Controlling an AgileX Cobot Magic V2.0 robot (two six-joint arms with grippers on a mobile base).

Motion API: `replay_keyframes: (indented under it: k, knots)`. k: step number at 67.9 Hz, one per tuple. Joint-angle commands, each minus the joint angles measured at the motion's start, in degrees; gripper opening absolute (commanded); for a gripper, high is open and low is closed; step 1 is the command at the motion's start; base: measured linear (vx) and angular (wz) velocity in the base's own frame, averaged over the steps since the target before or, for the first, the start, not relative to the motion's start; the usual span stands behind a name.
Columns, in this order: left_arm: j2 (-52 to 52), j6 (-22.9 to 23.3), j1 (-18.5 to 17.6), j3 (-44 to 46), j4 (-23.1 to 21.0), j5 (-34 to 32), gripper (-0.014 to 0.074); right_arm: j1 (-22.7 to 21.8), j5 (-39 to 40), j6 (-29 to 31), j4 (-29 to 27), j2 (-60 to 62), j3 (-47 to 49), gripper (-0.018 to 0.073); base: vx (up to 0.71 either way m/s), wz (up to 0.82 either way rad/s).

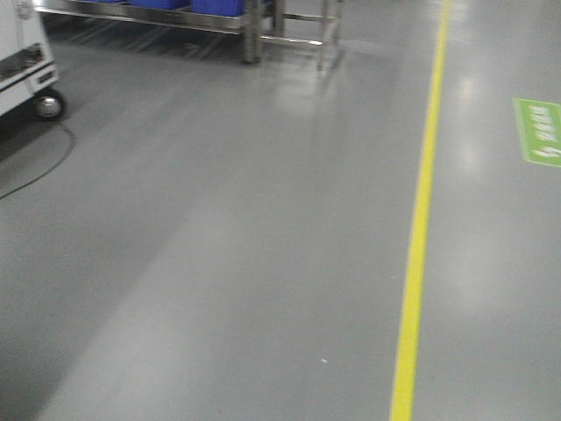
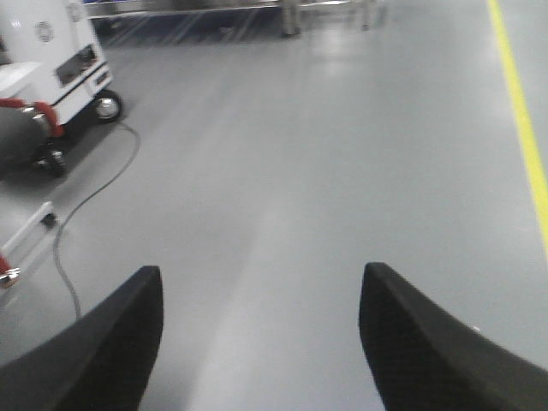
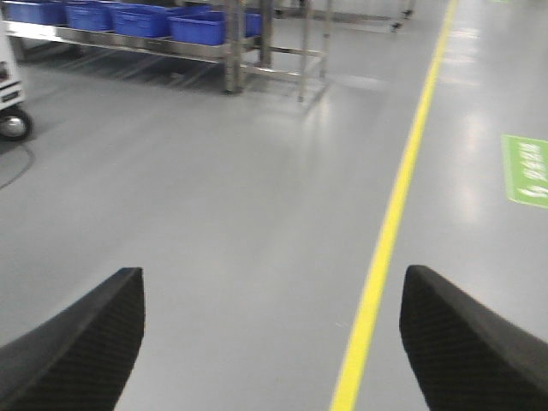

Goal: Move and align brake pads A on conveyor

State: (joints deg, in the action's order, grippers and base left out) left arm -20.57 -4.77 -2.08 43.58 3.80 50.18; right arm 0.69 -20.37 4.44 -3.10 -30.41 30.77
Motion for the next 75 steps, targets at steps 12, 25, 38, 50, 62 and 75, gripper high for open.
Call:
replay_keyframes:
  k: [12, 25, 38, 50, 62, 75]
  knots:
    - [-0.63, 0.00, -0.25, 1.03, 0.08, -3.68, 0.0460, 0.00, 4.14, 0.21, 0.23, -0.27, 1.50, 0.0592, -0.30, -0.63]
    - [-0.63, 0.00, -0.25, 1.03, 0.08, -3.68, 0.0460, 0.00, 4.14, 0.21, 0.23, -0.27, 1.50, 0.0592, -0.25, -0.56]
    - [-0.63, 0.00, -0.25, 1.03, 0.08, -3.68, 0.0460, 0.00, 4.14, 0.21, 0.23, -0.27, 1.50, 0.0592, -0.19, -0.53]
    - [-0.63, 0.00, -0.25, 1.03, 0.08, -3.68, 0.0460, 0.00, 4.14, 0.21, 0.23, -0.27, 1.50, 0.0592, -0.13, -0.50]
    - [-0.63, 0.00, -0.25, 1.03, 0.08, -3.68, 0.0460, 0.00, 4.14, 0.21, 0.23, -0.27, 1.50, 0.0592, -0.06, -0.25]
    - [-0.63, 0.00, -0.25, 1.03, 0.08, -3.68, 0.0460, 0.00, 4.14, 0.21, 0.23, -0.27, 1.50, 0.0592, 0.03, 0.01]
